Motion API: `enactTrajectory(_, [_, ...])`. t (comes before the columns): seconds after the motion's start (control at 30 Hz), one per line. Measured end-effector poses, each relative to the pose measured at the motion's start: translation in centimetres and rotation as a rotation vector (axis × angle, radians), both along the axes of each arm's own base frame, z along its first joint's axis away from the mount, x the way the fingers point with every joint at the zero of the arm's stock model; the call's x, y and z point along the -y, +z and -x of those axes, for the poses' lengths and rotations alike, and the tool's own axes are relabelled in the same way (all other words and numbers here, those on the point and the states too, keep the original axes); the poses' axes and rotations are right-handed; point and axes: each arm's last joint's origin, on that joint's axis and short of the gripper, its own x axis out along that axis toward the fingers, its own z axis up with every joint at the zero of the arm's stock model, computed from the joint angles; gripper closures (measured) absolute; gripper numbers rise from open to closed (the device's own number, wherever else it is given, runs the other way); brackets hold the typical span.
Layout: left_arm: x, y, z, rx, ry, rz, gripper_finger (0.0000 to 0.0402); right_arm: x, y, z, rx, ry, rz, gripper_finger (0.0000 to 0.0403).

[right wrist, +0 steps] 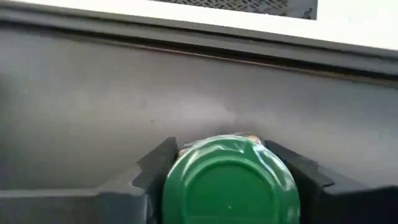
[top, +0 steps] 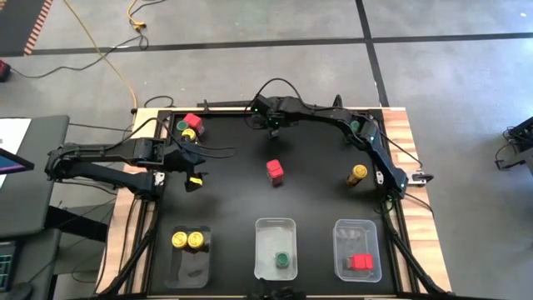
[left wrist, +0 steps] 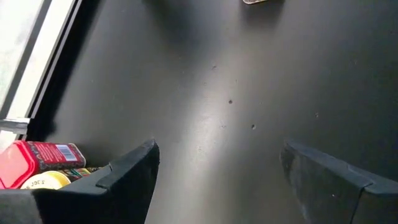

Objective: Sort spices by type
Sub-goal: Put the center green seasoning bottle into the white bin

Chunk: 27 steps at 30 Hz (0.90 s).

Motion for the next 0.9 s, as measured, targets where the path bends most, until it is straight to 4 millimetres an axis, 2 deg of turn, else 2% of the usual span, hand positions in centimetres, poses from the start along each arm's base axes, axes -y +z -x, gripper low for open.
enactTrajectory(0.27, [0.0,0.0,0.0,0.014,0.017,0.022,0.0082,-0.7,0.4,-0.1,-0.023,0.28,-0.077,0.0171])
enactTrajectory(0.47, [0.0,0.0,-0.1,0.024,0.04,0.037,0.0082,-2.6,1.2,0.6,-0.157,0.553,-0.116,0.0172])
enactTrajectory(0.6, [0.0,0.0,-0.1,0.031,0.057,0.049,0.0082,-4.1,2.8,1.9,-0.266,0.693,-0.13,0.0172])
enactTrajectory(0.73, [0.0,0.0,0.0,0.029,0.06,0.052,0.0082,-6.1,5.4,2.9,-0.351,0.776,-0.032,0.0172])
enactTrajectory(0.9, [0.0,0.0,-0.1,0.047,0.093,0.075,0.0082,-8.2,7.6,5.2,-0.361,0.86,0.029,0.0173])
